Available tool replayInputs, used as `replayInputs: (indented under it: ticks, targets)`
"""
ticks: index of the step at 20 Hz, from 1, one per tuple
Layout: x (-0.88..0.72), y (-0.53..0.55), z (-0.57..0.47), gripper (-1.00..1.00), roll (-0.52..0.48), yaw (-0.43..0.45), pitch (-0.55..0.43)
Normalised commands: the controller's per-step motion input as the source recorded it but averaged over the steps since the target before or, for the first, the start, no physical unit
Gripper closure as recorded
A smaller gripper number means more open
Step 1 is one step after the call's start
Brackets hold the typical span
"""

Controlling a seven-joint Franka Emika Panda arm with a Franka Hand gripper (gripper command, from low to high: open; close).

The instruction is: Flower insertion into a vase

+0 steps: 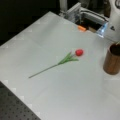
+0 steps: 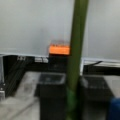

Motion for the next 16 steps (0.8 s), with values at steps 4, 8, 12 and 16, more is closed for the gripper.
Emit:
replayInputs:
  ticks: [4,8,12,16]
  targets:
    - [-0.4,-0.09,-0.17,1.0,0.108,-0.039,-0.039]
    - [-0.34,-0.17,-0.08,1.0,0.125,-0.04,0.306]
    - [-0.11,-0.12,0.01,1.0,0.12,-0.04,0.425]
    - [0.08,-0.03,0.06,1.0,0.078,-0.016,0.461]
